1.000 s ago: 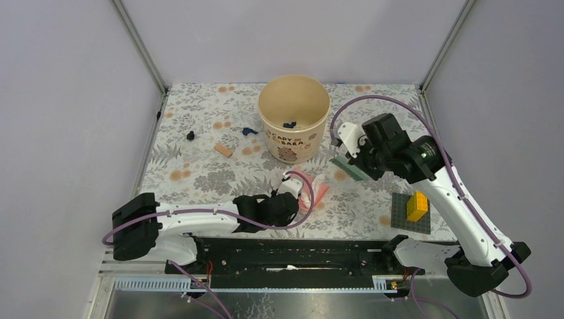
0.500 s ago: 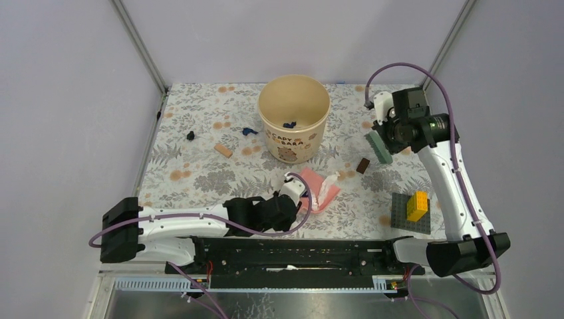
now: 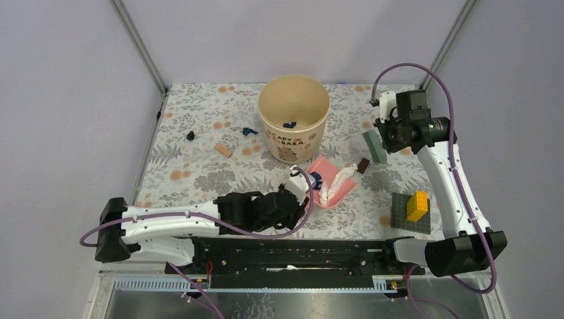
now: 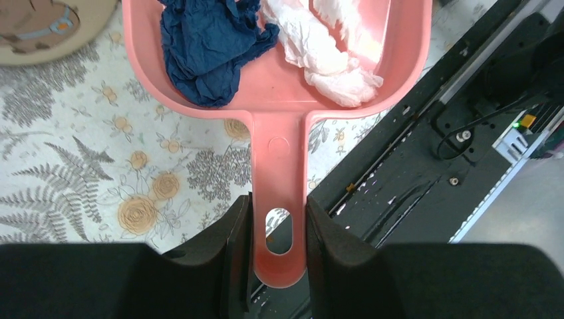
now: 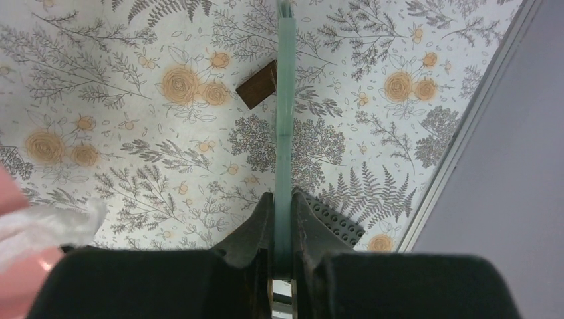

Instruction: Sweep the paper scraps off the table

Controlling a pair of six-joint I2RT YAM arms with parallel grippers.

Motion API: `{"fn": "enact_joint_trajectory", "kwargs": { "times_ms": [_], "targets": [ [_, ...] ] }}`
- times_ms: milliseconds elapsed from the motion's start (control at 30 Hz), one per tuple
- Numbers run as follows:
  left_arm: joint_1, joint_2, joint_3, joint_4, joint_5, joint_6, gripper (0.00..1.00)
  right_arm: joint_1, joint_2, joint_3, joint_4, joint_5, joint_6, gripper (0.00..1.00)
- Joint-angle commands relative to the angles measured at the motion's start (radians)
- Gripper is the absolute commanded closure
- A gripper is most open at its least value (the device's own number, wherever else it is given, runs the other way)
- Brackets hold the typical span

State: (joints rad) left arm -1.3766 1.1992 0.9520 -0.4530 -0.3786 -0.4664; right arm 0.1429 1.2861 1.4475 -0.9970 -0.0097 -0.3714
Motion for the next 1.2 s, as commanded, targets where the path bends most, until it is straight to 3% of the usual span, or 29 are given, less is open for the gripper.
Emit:
{"fn": "enact_joint_trajectory", "kwargs": {
  "times_ms": [0,167,367,667,867,1167],
  "targets": [
    [-0.006,0.016,0.137,-0.038,-0.055,0.064,1.00,-0.025,-0.052,-0.080,0.132,0.003,0.051,1.00],
    [-0.006,0.054,0.275,-0.153,-0.119,0.052,1.00,-0.050,-0.098,-0.131,0.198,-0.010,0.069,1.00],
    [0.024,0.098,0.442,-0.265,-0.192,0.034,1.00,-0.050,-0.117,-0.205,0.230,-0.297,0.142,1.00],
    [0.284,0.144,0.590,-0.280,0.010,0.091,1.00,-0.050,-0.186,-0.393,0.420,-0.532,0.190,1.00],
    [0.441,0.244,0.721,-0.283,0.150,0.161,1.00,-0.051,-0.294,-0.619,0.594,-0.760,0.217,1.00],
    [0.586,0.324,0.804,-0.234,0.331,0.097,1.00,-0.051,-0.284,-0.659,0.601,-0.817,0.183,1.00]
  ]
}}
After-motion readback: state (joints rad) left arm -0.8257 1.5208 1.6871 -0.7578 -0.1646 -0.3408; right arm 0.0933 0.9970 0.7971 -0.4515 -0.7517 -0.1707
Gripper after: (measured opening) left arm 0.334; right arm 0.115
